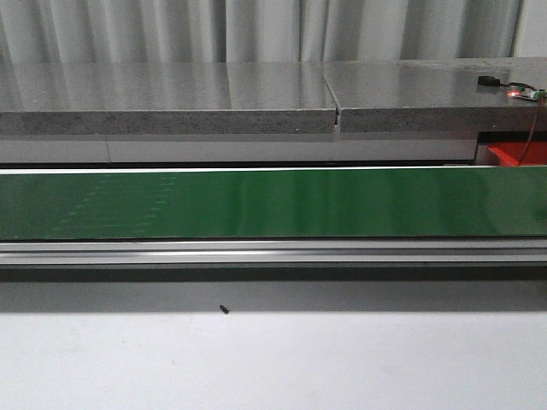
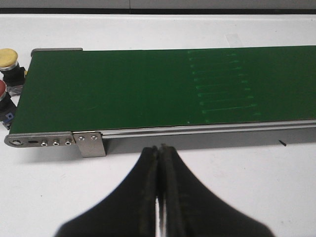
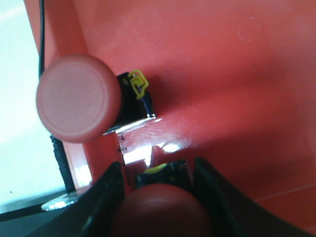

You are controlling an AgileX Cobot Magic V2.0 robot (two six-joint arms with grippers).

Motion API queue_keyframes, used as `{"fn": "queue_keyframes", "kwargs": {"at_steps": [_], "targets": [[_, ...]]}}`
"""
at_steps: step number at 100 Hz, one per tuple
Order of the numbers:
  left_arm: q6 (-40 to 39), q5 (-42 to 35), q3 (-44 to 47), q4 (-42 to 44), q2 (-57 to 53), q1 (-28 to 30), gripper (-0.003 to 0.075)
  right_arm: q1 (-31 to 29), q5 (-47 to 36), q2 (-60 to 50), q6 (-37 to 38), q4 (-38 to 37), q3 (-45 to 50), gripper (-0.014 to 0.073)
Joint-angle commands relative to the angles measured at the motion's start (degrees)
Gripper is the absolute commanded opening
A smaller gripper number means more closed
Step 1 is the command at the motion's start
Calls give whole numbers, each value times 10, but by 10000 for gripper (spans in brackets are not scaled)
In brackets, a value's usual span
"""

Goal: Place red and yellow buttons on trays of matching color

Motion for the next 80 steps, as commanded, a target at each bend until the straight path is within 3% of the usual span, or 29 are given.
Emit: {"fn": "queue_keyframes", "kwargs": {"at_steps": [1, 13, 63, 80], "targets": [[-5, -38, -14, -5, 3, -4, -19, -3, -24, -32, -14, 12, -20, 440], [-5, -38, -14, -5, 3, -4, -19, -3, -28, -32, -14, 14, -20, 546], [-5, -38, -14, -5, 3, -4, -19, -1, -27, -90, -18, 14, -20, 541], [-5, -38, -14, -5, 3, -4, -19, 17, -5, -128, -69, 14, -20, 512]]}}
